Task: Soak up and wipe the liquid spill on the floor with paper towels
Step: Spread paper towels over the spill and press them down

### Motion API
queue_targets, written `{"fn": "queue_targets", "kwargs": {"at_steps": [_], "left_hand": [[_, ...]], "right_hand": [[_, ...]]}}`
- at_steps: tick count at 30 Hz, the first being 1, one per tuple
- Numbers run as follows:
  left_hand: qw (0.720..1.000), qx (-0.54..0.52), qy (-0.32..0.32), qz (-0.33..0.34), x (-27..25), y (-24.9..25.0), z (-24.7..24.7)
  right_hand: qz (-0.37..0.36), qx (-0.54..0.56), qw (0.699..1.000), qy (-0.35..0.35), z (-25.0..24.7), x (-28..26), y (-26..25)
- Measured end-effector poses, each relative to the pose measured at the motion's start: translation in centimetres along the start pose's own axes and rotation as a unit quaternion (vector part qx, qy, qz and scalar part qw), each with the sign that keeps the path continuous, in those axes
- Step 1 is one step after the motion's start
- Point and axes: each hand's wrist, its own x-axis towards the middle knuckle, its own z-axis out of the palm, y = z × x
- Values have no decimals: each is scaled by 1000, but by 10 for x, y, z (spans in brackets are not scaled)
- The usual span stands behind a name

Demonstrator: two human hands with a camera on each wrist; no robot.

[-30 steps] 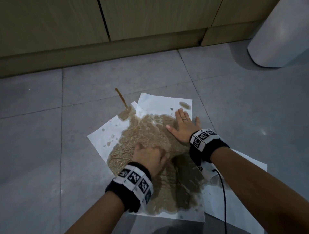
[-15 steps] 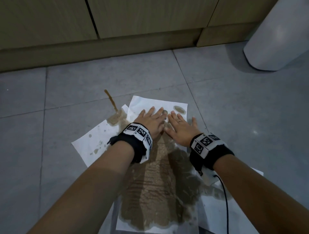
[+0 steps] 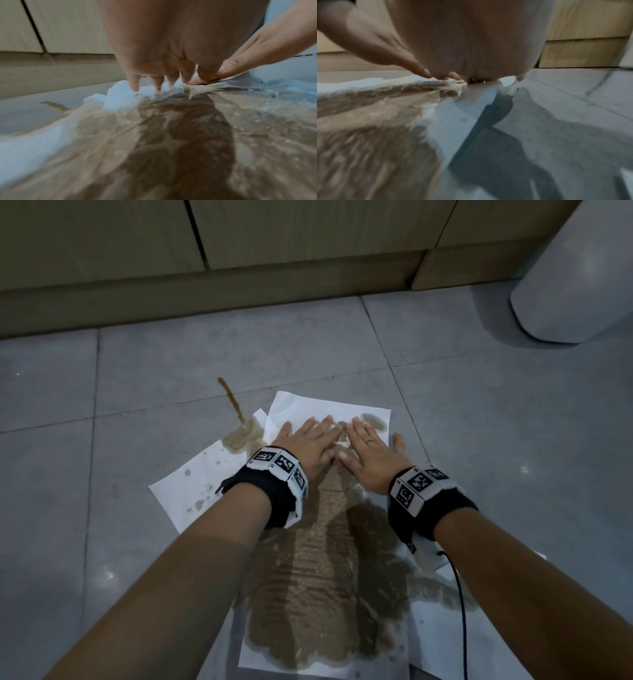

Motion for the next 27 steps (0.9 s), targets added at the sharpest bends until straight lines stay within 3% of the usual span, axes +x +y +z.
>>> {"fn": "queue_targets", "kwargs": {"at_steps": [2, 5, 8, 12, 18, 24, 27], "left_hand": [[999, -20, 26, -17, -1, -10, -1], [998, -3, 44, -34, -6, -22, -3], [998, 0, 55, -39, -9, -25, -3], [996, 14, 75, -35, -9, -24, 0], [998, -23, 51, -19, -5, -20, 5], [999, -44, 18, -20, -4, -22, 4], [999, -34, 10, -14, -4, -23, 3]], "right_hand": [[-4, 41, 999, 23, -7, 2, 5], [-9, 141, 982, 128, -11, 2, 8], [-54, 96, 976, 187, -4, 0, 0], [-104, 26, 985, 132, 4, -1, -13], [-78, -45, 995, 31, 10, 6, -22], [-76, -35, 996, 20, 7, 7, -21], [-71, 3, 996, 46, -3, 6, -24]]}}
